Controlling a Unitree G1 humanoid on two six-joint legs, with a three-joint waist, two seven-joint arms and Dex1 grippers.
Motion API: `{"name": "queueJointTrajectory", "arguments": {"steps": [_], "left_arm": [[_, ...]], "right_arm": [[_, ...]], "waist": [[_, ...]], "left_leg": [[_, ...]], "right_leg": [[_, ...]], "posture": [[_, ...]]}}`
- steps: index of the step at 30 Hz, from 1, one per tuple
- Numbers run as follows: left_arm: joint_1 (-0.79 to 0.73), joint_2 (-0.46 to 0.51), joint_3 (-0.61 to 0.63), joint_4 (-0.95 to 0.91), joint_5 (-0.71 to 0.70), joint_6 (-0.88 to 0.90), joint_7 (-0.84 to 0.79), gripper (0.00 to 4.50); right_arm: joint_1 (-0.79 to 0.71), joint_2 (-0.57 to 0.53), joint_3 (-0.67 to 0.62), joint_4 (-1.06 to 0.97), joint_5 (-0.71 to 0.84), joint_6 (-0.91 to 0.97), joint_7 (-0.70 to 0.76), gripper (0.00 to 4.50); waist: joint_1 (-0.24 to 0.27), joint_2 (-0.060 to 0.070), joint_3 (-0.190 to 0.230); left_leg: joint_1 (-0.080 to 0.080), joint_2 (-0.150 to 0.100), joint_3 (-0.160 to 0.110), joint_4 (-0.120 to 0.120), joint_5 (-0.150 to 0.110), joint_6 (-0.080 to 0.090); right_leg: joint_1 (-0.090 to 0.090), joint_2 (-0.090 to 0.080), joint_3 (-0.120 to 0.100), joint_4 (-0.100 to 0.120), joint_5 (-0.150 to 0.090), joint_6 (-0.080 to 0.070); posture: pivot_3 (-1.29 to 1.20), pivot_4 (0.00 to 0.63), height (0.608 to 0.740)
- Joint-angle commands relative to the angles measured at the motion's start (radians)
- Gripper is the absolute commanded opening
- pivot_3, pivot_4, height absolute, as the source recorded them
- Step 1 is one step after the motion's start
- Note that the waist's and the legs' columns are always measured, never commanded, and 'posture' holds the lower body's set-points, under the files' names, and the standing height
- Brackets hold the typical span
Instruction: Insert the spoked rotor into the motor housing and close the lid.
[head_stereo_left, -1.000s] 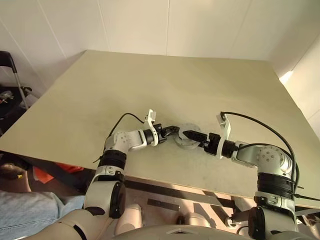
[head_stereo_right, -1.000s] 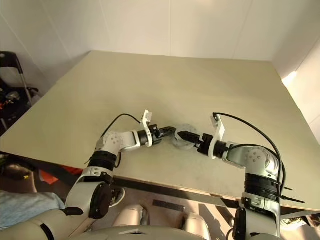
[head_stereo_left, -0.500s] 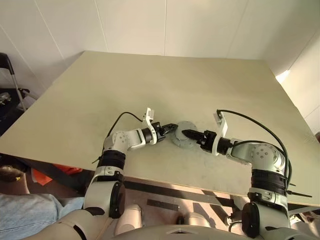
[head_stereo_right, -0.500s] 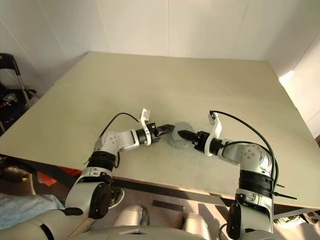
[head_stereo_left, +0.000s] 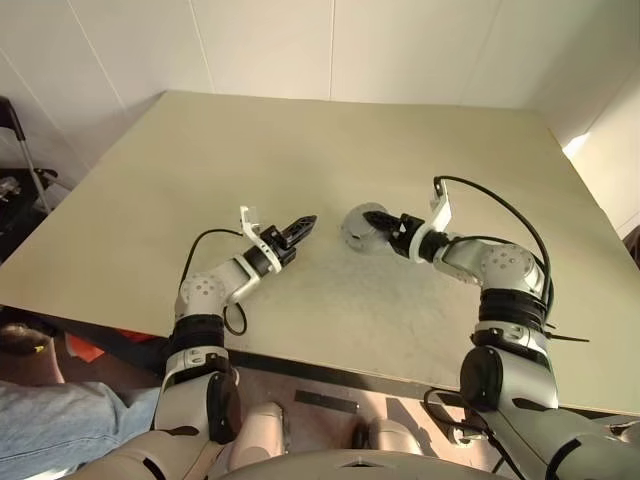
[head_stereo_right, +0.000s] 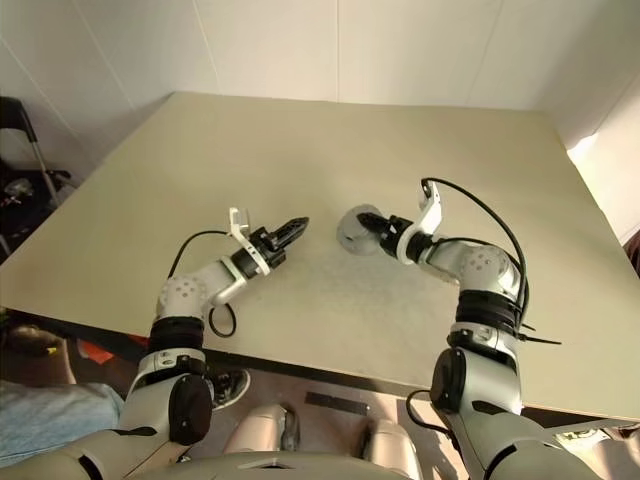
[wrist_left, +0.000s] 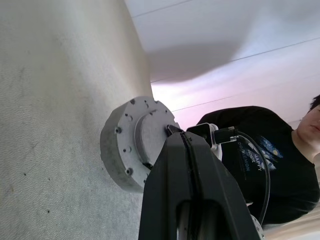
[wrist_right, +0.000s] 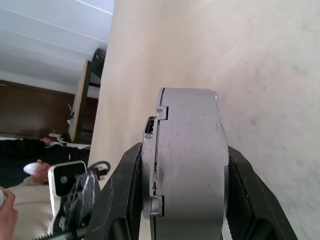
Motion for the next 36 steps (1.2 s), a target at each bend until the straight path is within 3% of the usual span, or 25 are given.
{"name": "queueJointTrajectory", "arguments": {"steps": [1,3,6,17,21,36], "left_arm": [[0.015,-0.004,0.027,-0.079,-0.088,0.016,-0.004,0.00],[0.032,-0.009,0.023,-0.090,-0.098,0.012,0.002,0.00],[0.042,-0.023,0.033,-0.086,-0.119,-0.003,0.023,0.56],[0.024,-0.024,0.091,-0.055,-0.293,0.056,0.050,4.27],[-0.006,-0.020,0.111,-0.004,-0.375,0.110,0.075,4.27],[-0.169,0.002,0.062,0.233,-0.251,-0.004,-0.043,4.27]], "right_arm": [[-0.127,0.047,-0.069,0.043,0.074,-0.018,-0.046,2.21],[-0.178,0.080,-0.100,0.052,0.105,-0.007,-0.083,2.21],[-0.227,0.125,-0.123,0.035,0.140,0.015,-0.133,2.21],[-0.258,0.155,-0.118,0.027,0.178,0.034,-0.182,2.21],[-0.240,0.165,-0.101,0.000,0.180,0.052,-0.174,2.21],[-0.231,0.183,-0.065,-0.093,0.206,0.058,-0.173,2.21]], "waist": [[0.000,0.000,0.000],[0.000,0.000,0.000],[0.000,0.000,0.001],[0.003,-0.007,0.005],[0.003,-0.007,0.005],[0.006,-0.008,0.006]], "left_leg": [[-0.005,0.002,0.000,0.003,0.000,0.000],[-0.012,0.005,0.000,0.008,0.000,0.000],[-0.013,0.006,0.000,0.014,0.000,0.001],[-0.002,0.006,0.000,0.015,0.002,-0.006],[-0.002,0.006,0.000,0.015,0.002,-0.007],[-0.002,0.006,-0.001,0.015,0.002,-0.007]], "right_leg": [[-0.004,0.000,0.000,0.004,-0.001,-0.002],[-0.011,0.002,-0.001,0.008,-0.002,-0.003],[-0.013,0.002,-0.001,0.014,-0.005,-0.008],[-0.001,0.002,0.000,0.015,-0.004,-0.007],[-0.002,0.002,0.000,0.015,-0.003,-0.004],[-0.002,0.002,0.000,0.015,-0.001,-0.001]], "posture": [[0.00,0.000,0.740],[0.00,0.000,0.740],[0.00,0.000,0.740],[0.00,0.000,0.740],[0.00,0.000,0.740],[0.00,0.000,0.740]]}}
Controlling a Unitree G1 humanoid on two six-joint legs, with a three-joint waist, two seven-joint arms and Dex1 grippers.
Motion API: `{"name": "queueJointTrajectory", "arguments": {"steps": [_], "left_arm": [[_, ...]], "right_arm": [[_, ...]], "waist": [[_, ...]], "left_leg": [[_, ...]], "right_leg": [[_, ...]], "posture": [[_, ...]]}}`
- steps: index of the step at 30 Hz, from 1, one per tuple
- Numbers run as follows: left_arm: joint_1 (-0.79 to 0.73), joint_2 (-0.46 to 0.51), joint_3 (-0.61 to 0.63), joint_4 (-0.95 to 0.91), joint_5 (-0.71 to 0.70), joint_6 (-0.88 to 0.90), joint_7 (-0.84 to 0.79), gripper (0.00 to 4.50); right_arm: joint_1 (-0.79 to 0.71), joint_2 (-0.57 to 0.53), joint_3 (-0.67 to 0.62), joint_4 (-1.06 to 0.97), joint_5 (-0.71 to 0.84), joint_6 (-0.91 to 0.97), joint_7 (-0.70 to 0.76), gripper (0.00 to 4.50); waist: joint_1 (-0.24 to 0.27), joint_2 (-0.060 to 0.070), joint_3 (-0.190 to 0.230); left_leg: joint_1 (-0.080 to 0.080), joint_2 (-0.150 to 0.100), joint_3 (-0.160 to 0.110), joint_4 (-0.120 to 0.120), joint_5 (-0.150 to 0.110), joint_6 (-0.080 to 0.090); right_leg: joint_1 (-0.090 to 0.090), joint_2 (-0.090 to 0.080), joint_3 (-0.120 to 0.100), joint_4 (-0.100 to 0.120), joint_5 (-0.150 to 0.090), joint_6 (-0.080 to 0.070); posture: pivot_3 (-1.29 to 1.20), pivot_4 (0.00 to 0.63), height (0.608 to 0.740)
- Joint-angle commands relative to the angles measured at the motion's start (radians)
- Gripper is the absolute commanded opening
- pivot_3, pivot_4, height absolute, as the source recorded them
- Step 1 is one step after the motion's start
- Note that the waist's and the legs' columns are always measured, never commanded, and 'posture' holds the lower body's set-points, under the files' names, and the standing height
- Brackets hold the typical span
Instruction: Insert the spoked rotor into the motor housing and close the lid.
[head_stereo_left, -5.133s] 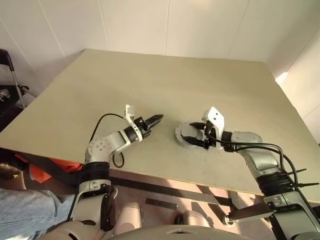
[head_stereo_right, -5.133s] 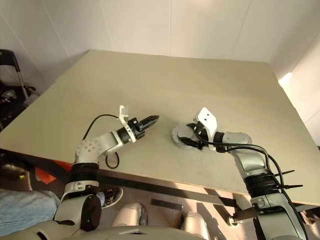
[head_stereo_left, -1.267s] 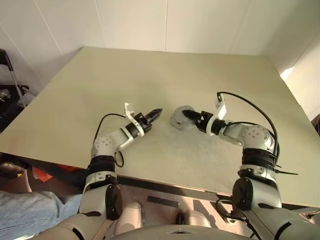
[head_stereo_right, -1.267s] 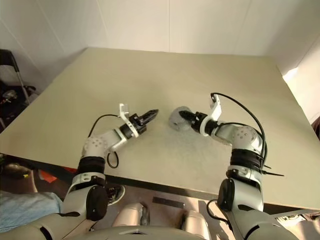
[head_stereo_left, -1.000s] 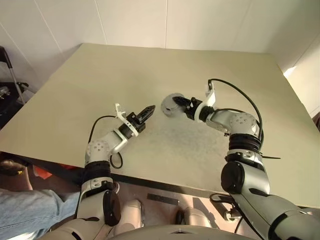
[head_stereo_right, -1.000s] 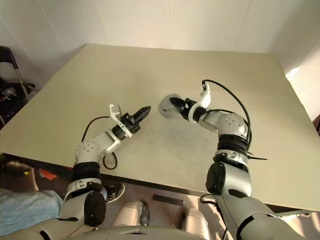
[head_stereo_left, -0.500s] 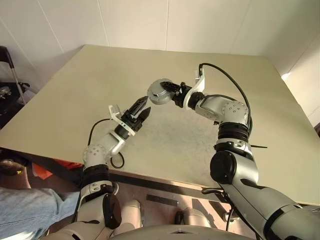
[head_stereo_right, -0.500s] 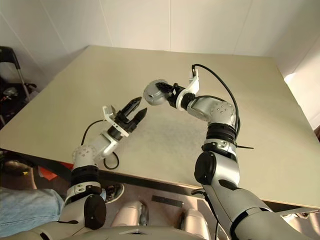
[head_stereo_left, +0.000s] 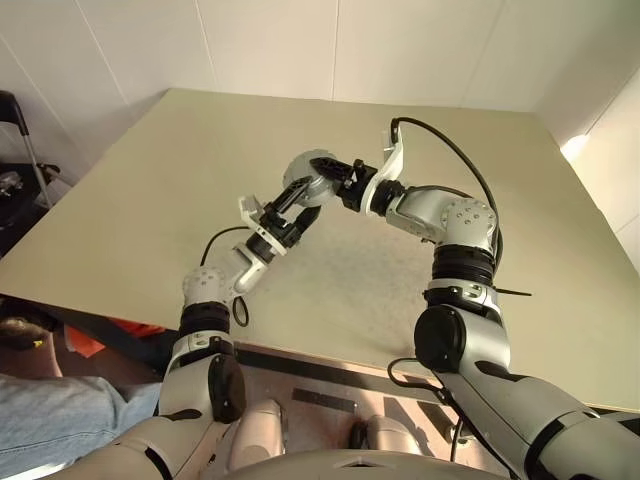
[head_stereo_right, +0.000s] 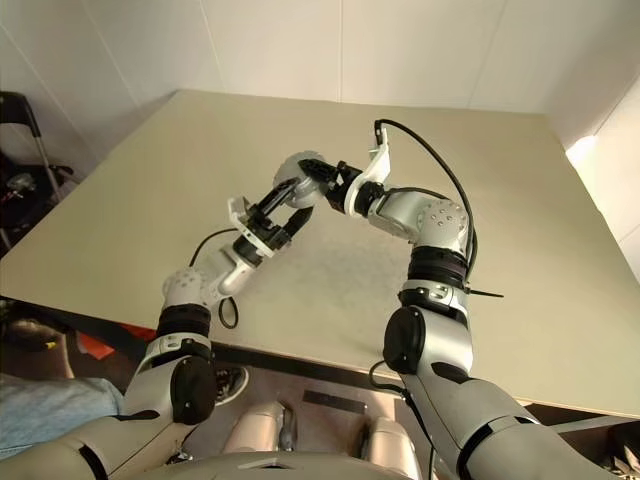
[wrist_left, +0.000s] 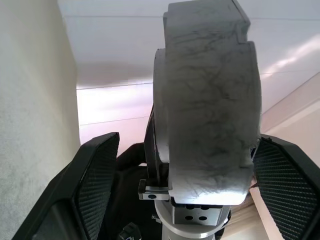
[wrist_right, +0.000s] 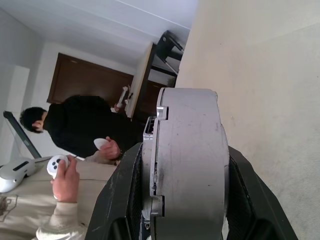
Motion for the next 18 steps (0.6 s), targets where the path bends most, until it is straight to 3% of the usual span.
{"name": "queueJointTrajectory", "arguments": {"steps": [1,5,8,12,13,18], "left_arm": [[-0.031,0.005,0.004,0.014,0.006,-0.030,-0.038,4.27],[-0.031,0.008,0.008,0.018,0.024,-0.071,-0.058,4.27],[-0.034,0.011,0.019,0.030,0.034,-0.100,-0.053,3.70],[-0.031,0.010,0.019,0.027,0.035,-0.105,-0.053,2.31],[-0.030,0.010,0.019,0.027,0.036,-0.105,-0.054,2.14],[-0.029,0.015,0.013,0.035,0.038,-0.073,-0.058,2.14]], "right_arm": [[-0.020,-0.004,0.009,-0.060,0.041,-0.019,0.026,2.21],[-0.010,-0.009,0.016,-0.056,0.035,-0.026,0.028,2.21],[-0.007,-0.007,0.026,-0.056,0.034,-0.033,0.030,2.21],[0.000,-0.003,0.040,-0.056,0.031,-0.040,0.030,2.21],[0.002,-0.003,0.042,-0.056,0.029,-0.043,0.031,2.21],[0.004,-0.002,0.052,-0.059,0.026,-0.051,0.042,2.21]], "waist": [[0.000,0.000,0.000],[0.000,0.000,0.000],[0.000,0.000,0.000],[0.000,0.000,0.000],[0.000,0.000,0.000],[0.001,0.000,0.000]], "left_leg": [[0.000,0.000,0.000,0.000,0.000,0.000],[0.000,0.000,0.000,0.000,0.000,0.000],[0.000,0.000,0.000,0.000,0.000,0.000],[0.000,0.000,0.000,0.000,0.000,0.000],[0.000,0.000,0.000,0.000,0.000,0.000],[0.000,0.000,0.000,0.000,0.000,0.000]], "right_leg": [[0.000,0.000,0.000,0.000,0.000,0.000],[0.000,0.000,0.000,0.000,0.000,0.000],[0.000,0.000,0.000,0.000,0.000,0.000],[0.000,0.000,0.000,0.000,0.000,0.000],[0.000,0.000,0.000,0.000,0.000,0.000],[0.000,0.000,0.000,0.001,0.000,0.000]], "posture": [[0.00,0.000,0.740],[0.00,0.000,0.740],[0.00,0.000,0.740],[0.00,0.000,0.740],[0.00,0.000,0.740],[0.00,0.000,0.740]]}}
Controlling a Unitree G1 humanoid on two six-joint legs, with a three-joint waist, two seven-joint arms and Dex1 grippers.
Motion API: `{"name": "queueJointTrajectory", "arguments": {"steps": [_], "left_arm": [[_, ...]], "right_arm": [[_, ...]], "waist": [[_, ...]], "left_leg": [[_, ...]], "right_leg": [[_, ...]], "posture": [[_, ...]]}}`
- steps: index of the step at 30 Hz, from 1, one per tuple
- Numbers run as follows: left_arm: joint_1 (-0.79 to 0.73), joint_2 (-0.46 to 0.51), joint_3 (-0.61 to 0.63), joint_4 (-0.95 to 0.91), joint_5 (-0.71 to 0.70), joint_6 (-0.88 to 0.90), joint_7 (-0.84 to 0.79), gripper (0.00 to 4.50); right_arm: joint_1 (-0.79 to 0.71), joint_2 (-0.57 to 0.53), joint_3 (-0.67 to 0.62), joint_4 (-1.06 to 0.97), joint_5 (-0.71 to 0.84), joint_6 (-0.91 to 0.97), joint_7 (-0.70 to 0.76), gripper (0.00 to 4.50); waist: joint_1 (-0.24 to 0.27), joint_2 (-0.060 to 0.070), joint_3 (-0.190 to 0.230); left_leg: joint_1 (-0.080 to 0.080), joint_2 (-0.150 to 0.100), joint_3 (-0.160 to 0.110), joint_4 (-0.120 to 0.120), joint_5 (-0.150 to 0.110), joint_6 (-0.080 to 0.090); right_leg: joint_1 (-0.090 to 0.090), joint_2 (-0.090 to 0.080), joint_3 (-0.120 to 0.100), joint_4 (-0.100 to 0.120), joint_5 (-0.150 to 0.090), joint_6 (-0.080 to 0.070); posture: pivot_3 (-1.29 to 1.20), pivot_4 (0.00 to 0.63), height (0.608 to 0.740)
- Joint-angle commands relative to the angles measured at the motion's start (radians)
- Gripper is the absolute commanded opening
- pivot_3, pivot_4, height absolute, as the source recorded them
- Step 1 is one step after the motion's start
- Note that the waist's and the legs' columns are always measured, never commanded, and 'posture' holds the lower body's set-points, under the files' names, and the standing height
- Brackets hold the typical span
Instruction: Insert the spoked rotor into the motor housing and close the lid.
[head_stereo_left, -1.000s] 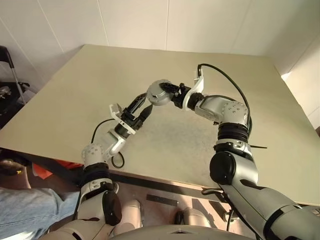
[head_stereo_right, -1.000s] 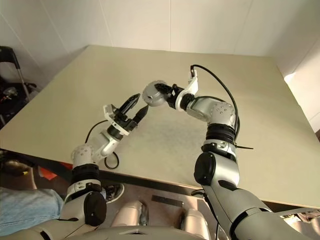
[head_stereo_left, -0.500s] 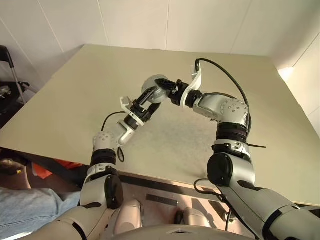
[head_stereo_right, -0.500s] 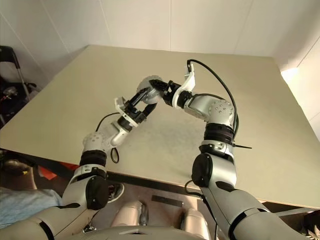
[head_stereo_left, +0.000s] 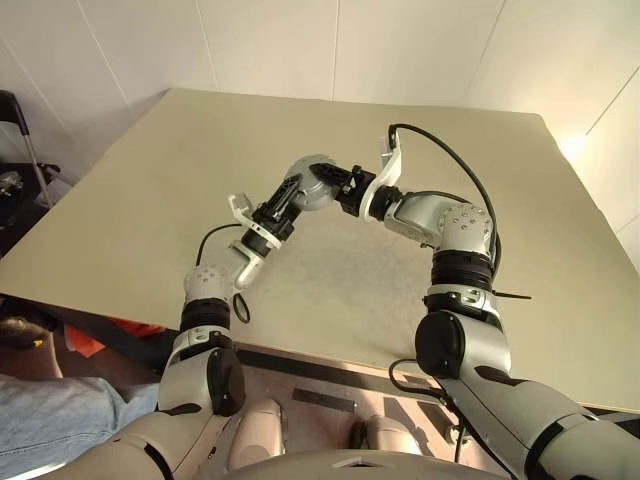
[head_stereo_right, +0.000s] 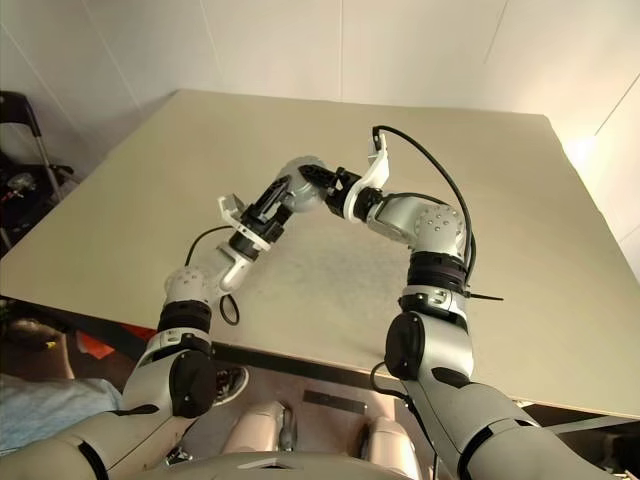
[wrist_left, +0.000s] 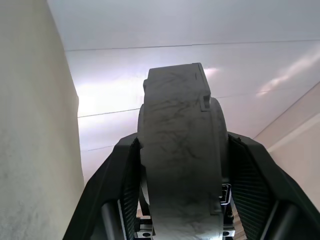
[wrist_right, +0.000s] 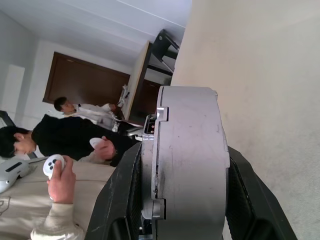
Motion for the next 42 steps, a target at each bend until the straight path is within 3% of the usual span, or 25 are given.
{"name": "queueJointTrajectory", "arguments": {"steps": [1,3,10,20,28,32,39,42], "left_arm": [[-0.018,0.005,-0.018,-0.009,0.006,0.027,-0.004,2.14],[-0.019,0.008,-0.020,-0.004,0.012,0.026,-0.005,2.14],[-0.007,0.026,-0.024,-0.013,0.060,-0.028,-0.015,2.14],[0.078,0.049,-0.003,-0.163,0.165,-0.217,0.163,2.14],[0.071,0.057,0.040,-0.126,0.269,-0.440,0.372,2.14],[0.071,0.061,0.042,-0.114,0.278,-0.478,0.398,2.14],[0.072,0.098,0.039,-0.116,0.316,-0.541,0.413,4.45],[0.056,0.132,0.056,-0.091,0.326,-0.594,0.405,4.49]], "right_arm": [[-0.026,0.000,0.014,-0.059,0.027,-0.023,0.023,2.21],[-0.016,-0.004,0.035,-0.074,0.021,-0.046,0.072,2.21],[0.026,-0.032,0.131,-0.116,-0.130,-0.201,0.054,4.40],[0.065,-0.094,0.118,-0.069,-0.205,-0.308,0.054,4.40],[0.101,-0.103,0.118,-0.070,-0.209,-0.308,0.052,4.40],[0.090,-0.100,0.124,-0.055,-0.214,-0.314,0.057,4.40],[0.077,-0.107,0.137,-0.019,-0.225,-0.314,0.081,4.44],[0.059,-0.124,0.142,0.020,-0.239,-0.327,0.102,4.44]], "waist": [[0.000,0.000,0.000],[0.000,0.000,0.000],[0.001,0.000,0.000],[-0.001,0.000,0.000],[-0.002,-0.001,0.000],[-0.004,-0.001,0.000],[-0.009,-0.001,0.000],[-0.011,-0.001,0.000]], "left_leg": [[0.000,0.000,0.000,0.000,0.000,0.000],[0.000,0.000,0.000,0.000,0.000,0.000],[0.000,0.000,0.000,0.000,0.000,0.000],[0.000,0.000,-0.001,0.000,0.001,0.000],[0.000,0.000,-0.001,0.004,0.002,0.003],[0.002,0.000,-0.002,0.005,0.001,0.002],[0.006,0.001,-0.002,0.006,0.001,-0.001],[0.007,0.001,-0.002,0.006,0.001,-0.001]], "right_leg": [[0.000,0.000,0.000,0.000,0.000,0.000],[0.000,0.000,0.000,0.000,0.000,0.000],[0.000,0.000,0.000,0.001,0.000,0.000],[0.000,0.000,0.000,0.002,0.000,0.000],[0.000,0.000,0.000,0.004,0.000,0.000],[0.002,0.000,0.000,0.004,0.000,0.000],[0.006,0.000,0.000,0.006,0.000,-0.001],[0.006,0.001,0.000,0.006,0.000,-0.001]], "posture": [[0.00,0.000,0.740],[0.00,0.000,0.740],[0.00,0.000,0.740],[0.00,0.000,0.740],[0.00,0.000,0.740],[0.00,0.000,0.740],[0.00,0.000,0.740],[0.00,0.000,0.740]]}}
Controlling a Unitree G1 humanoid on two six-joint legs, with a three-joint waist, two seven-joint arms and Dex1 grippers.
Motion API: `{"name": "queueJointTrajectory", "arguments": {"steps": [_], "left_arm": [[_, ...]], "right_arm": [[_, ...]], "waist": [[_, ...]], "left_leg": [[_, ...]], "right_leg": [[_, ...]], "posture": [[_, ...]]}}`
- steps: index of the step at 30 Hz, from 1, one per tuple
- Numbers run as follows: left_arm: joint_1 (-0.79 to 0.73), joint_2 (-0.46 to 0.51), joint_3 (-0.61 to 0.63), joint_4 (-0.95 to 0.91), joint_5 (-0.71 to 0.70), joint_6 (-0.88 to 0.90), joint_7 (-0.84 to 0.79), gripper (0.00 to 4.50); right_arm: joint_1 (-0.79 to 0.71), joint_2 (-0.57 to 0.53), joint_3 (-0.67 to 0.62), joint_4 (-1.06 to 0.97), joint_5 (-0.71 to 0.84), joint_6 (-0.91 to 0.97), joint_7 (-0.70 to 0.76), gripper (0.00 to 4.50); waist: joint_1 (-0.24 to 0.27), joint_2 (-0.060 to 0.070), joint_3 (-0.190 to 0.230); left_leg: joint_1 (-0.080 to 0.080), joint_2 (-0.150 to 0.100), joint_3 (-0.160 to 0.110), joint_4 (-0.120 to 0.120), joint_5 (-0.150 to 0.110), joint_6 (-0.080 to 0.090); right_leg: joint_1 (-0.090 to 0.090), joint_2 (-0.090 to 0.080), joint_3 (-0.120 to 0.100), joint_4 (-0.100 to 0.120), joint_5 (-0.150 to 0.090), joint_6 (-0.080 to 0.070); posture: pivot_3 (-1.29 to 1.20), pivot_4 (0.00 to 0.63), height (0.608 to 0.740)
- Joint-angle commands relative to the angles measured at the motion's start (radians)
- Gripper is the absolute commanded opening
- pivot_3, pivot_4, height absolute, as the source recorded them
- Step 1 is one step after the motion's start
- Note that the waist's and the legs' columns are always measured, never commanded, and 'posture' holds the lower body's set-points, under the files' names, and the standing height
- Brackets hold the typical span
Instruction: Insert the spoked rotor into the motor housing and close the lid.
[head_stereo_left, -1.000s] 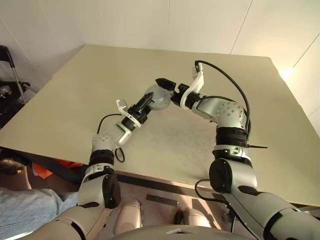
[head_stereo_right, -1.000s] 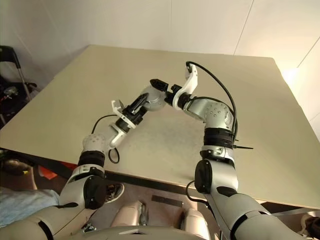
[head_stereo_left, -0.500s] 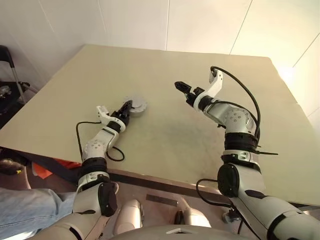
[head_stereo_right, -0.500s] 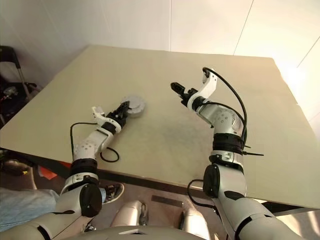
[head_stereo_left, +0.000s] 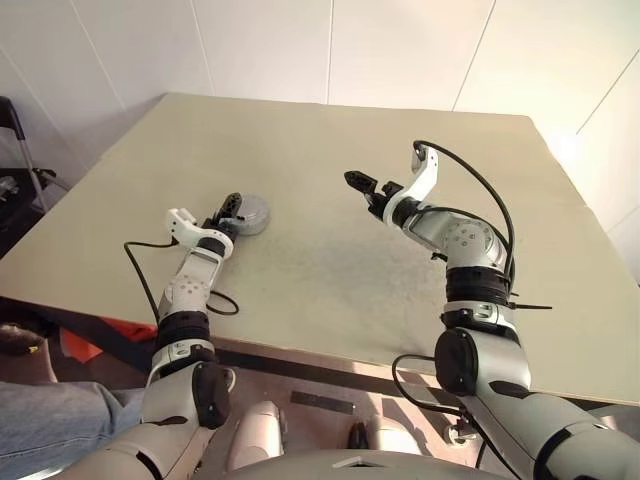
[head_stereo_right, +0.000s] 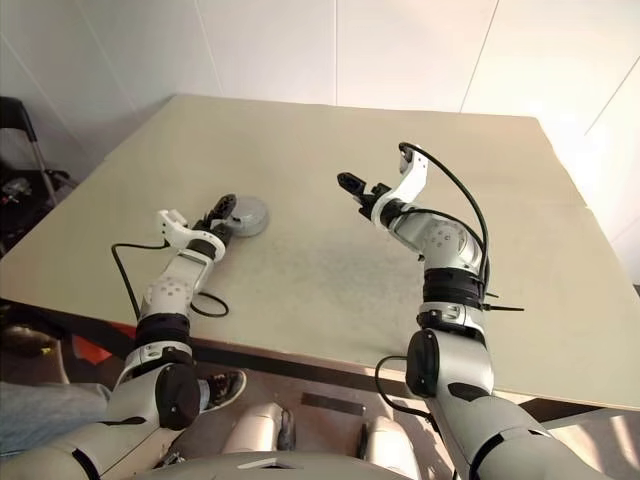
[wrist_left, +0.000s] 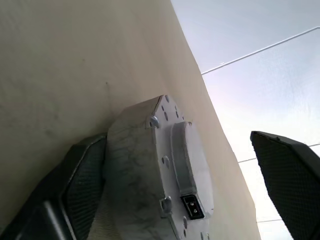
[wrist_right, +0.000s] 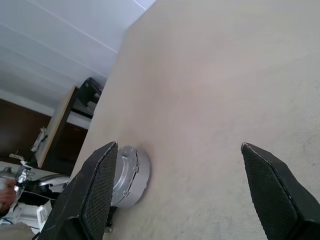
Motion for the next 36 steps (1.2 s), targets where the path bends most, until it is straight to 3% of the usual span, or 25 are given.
{"name": "queueJointTrajectory", "arguments": {"steps": [1,5,8,11,16,20,25,36], "left_arm": [[-0.036,0.066,0.033,0.003,0.016,-0.086,-0.013,4.49],[-0.050,0.101,-0.005,0.020,0.058,-0.130,-0.069,4.49],[-0.041,0.098,-0.064,-0.011,0.110,-0.178,-0.151,4.49],[-0.023,0.087,-0.135,-0.058,0.157,-0.230,-0.250,4.49],[0.013,0.098,-0.282,-0.181,0.193,-0.137,-0.380,4.49],[0.046,0.120,-0.440,-0.224,0.305,-0.138,-0.474,4.49],[0.083,0.156,-0.588,-0.237,0.421,-0.154,-0.570,4.49],[0.075,0.151,-0.608,-0.223,0.464,-0.157,-0.608,4.49]], "right_arm": [[-0.055,-0.029,0.007,0.030,-0.014,-0.028,0.037,4.44],[-0.047,-0.051,0.055,0.013,-0.067,-0.098,0.097,4.44],[0.023,-0.091,0.162,-0.084,-0.181,-0.251,0.192,4.44],[0.118,-0.180,0.282,-0.165,-0.314,-0.428,0.317,4.44],[0.222,-0.340,0.275,-0.278,-0.236,-0.405,0.594,4.44],[0.280,-0.463,0.345,-0.236,-0.364,-0.517,0.701,4.44],[0.320,-0.537,0.386,-0.158,-0.457,-0.615,0.761,4.44],[0.300,-0.533,0.368,-0.077,-0.499,-0.660,0.757,4.44]], "waist": [[0.000,0.000,0.000],[0.007,0.000,0.000],[0.018,-0.001,0.000],[0.036,-0.002,0.000],[0.037,-0.003,0.001],[0.033,-0.003,0.001],[0.026,-0.003,0.001],[0.026,-0.002,0.001]], "left_leg": [[0.000,0.000,0.000,0.000,0.000,0.000],[0.000,0.001,0.000,0.000,0.000,0.000],[-0.001,0.001,0.000,0.001,0.000,0.000],[-0.003,0.001,-0.001,0.003,-0.001,0.001],[-0.002,0.001,-0.001,0.005,-0.002,0.003],[0.006,0.001,-0.001,0.006,-0.002,0.003],[0.015,0.002,0.000,0.006,-0.003,0.004],[0.013,0.002,0.000,0.007,-0.005,0.009]], "right_leg": [[0.000,0.001,0.000,0.000,0.000,0.000],[0.000,0.001,0.000,0.000,0.000,0.000],[0.000,0.001,0.000,-0.001,0.000,0.000],[0.000,0.001,0.000,-0.001,0.001,0.001],[0.003,0.001,0.000,-0.001,0.002,0.003],[0.011,0.001,0.000,-0.001,-0.001,-0.002],[0.021,0.001,0.000,-0.004,-0.001,-0.002],[0.019,0.001,0.000,-0.002,-0.001,-0.003]], "posture": [[0.00,0.000,0.740],[0.00,0.000,0.740],[0.00,0.000,0.740],[0.00,0.000,0.740],[0.00,0.000,0.740],[0.00,0.000,0.740],[0.00,0.000,0.740],[0.00,0.000,0.740]]}}
